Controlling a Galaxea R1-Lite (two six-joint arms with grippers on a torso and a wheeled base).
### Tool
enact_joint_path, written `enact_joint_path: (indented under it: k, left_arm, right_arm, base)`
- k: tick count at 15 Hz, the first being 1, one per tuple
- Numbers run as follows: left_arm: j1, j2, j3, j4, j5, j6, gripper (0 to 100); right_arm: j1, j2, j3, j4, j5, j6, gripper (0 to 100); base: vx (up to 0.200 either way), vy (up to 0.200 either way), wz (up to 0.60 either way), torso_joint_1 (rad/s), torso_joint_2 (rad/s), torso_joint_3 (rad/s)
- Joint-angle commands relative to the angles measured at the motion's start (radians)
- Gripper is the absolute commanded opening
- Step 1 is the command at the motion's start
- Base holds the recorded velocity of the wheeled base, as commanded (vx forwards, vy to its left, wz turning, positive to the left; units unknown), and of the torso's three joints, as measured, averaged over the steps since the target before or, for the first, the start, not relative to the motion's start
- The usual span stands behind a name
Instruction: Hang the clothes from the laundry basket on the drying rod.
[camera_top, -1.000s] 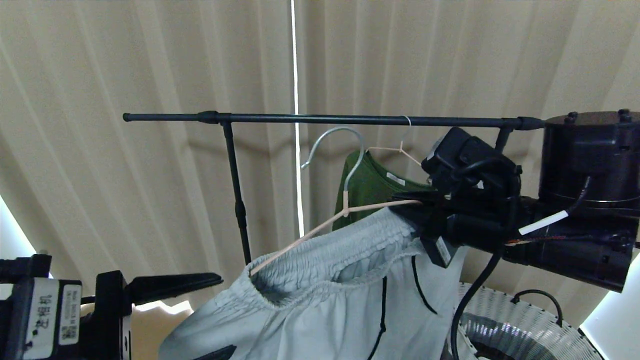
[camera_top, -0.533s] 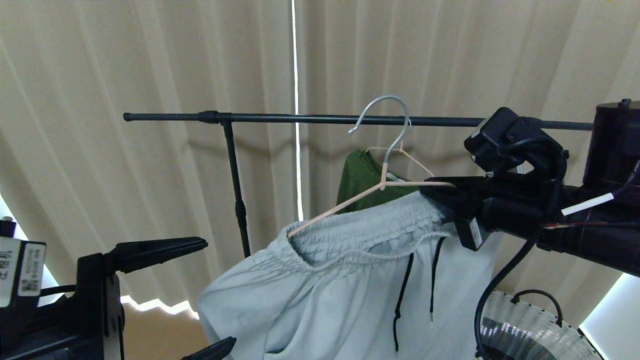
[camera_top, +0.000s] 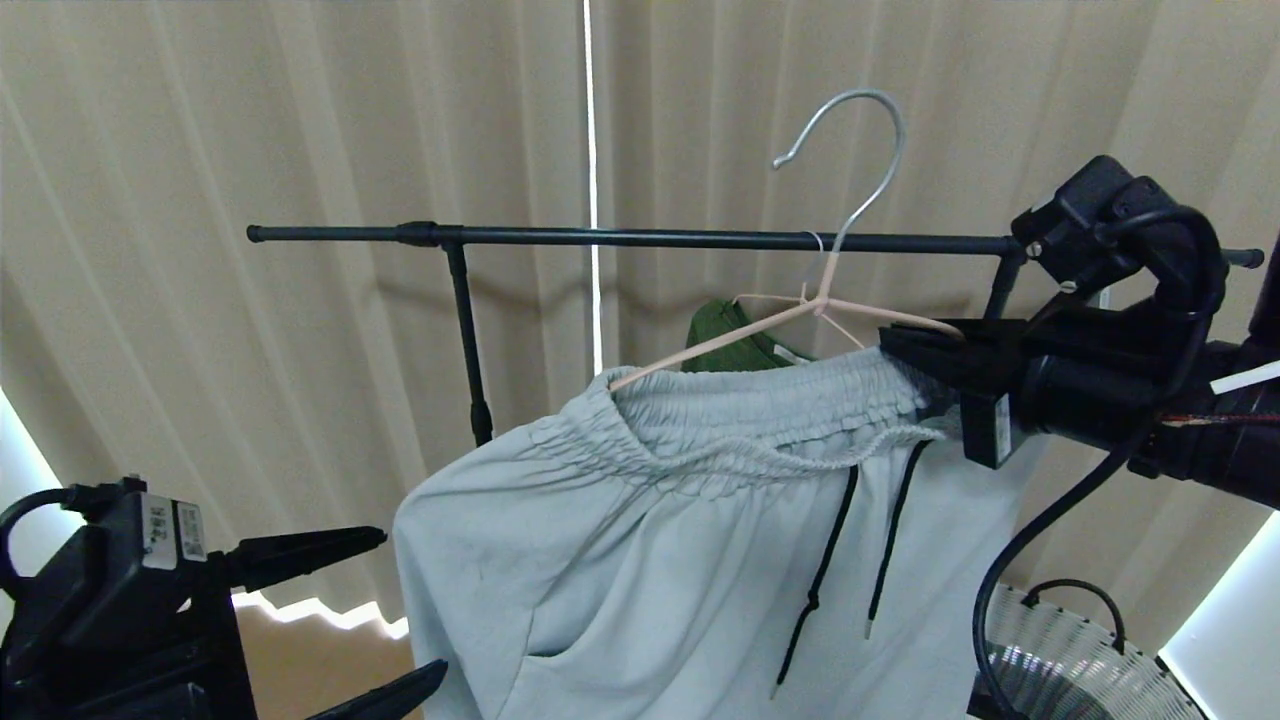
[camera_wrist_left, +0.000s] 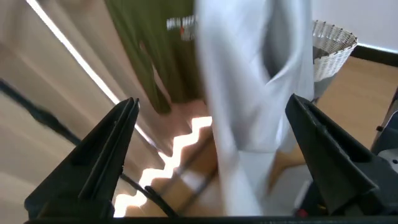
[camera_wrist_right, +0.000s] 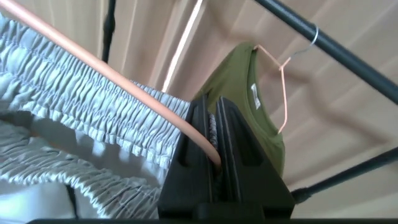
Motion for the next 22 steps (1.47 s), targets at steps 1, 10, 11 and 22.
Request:
enact_joint_path:
  k: [1,10,11,22]
  left_arm:
    - [0.004,0.068,-0.021,-0.001,0.000,-0.005,100]
    - [-0.058,0.064,-0.036,-0.004,-0.002,-0.002,0]
    - [-0.052,0.062,-0.039,-0.006,0.000,0.007,0]
    - [0.195,0.007,-0.021,-0.055,0.015,0.150,100]
  right_arm:
    - [0.000,-0.035,0.003,-0.001,0.002,0.000,0]
    - [0.002,-0.060,0.002,0.001,0.010,-0.002,0]
    - [0.000,-0.061,0.003,0.006,0.004,-0.003,0]
    - [-0.030,-0.072,0.008,0.015,-0.002,-0.005,0]
  base:
    - [0.000,0.000,0.00,0.000,0.00,0.000]
    - [0.000,0.000,0.00,0.000,0.00,0.000]
    - [0.000,0.000,0.00,0.000,0.00,0.000]
    - [0.000,0.000,0.00,0.000,0.00,0.000]
